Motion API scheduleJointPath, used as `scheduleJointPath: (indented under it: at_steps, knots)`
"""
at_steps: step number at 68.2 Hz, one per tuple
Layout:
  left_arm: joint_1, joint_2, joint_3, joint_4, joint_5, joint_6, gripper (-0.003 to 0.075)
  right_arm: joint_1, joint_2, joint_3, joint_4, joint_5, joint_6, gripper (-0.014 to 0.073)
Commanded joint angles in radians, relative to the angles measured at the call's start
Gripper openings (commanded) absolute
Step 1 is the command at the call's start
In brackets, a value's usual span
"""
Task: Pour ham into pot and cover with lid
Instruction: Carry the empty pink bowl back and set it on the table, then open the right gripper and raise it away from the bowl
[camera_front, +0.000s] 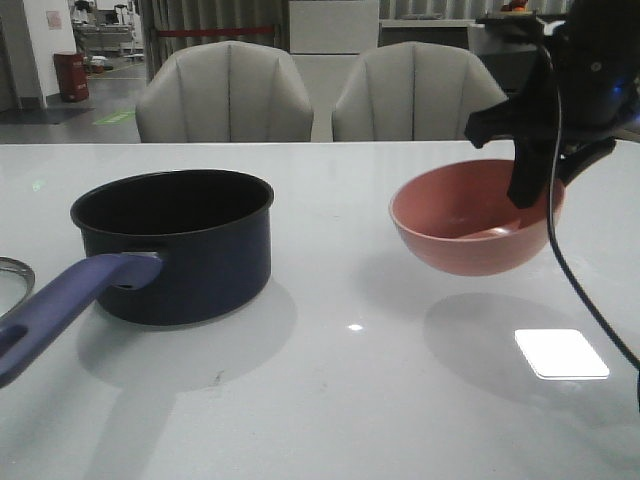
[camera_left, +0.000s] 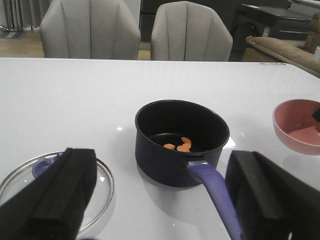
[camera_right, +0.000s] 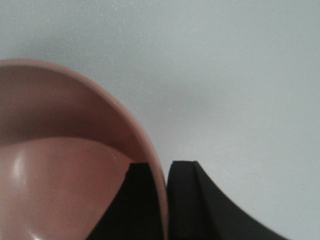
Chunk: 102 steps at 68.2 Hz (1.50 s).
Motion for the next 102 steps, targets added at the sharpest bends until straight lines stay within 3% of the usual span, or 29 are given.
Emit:
scheduleJointPath:
  at_steps: [1, 17, 29, 35, 52, 87, 102]
  knots:
    - [-0.007, 0.011, -0.027, -0.005, -0.082, -0.001, 0.0562, -0.024, -0.018, -0.027, 0.048, -0.051, 0.007, 0.0135]
    - [-0.007, 0.011, -0.027, -0.005, -0.082, -0.001, 0.0562, -0.049, 0.044, -0.03, 0.117, -0.083, 0.005, 0.0193]
    - [-0.007, 0.011, -0.027, -0.005, -0.082, -0.001, 0.0562, -0.049, 0.055, -0.03, 0.101, -0.083, 0.005, 0.0393]
    - [-0.007, 0.011, -0.027, -0.005, -0.082, -0.001, 0.0562, -0.049, 0.039, -0.03, 0.085, -0.082, 0.002, 0.0445]
    - [-0.007, 0.011, -0.027, -0.005, -0.082, -0.001, 0.0562, -0.04, -0.117, 0.005, 0.079, -0.053, -0.101, 0.0447]
    - [-0.007, 0.011, -0.027, -0.005, -0.082, -0.001, 0.0562, 0.006, -0.677, 0.453, 0.127, -0.43, -0.102, 0.0447]
    - [-0.007, 0.011, -0.027, -0.005, -0.082, -0.001, 0.0562, 0.025, -0.897, 0.664, 0.132, -0.521, -0.102, 0.0431]
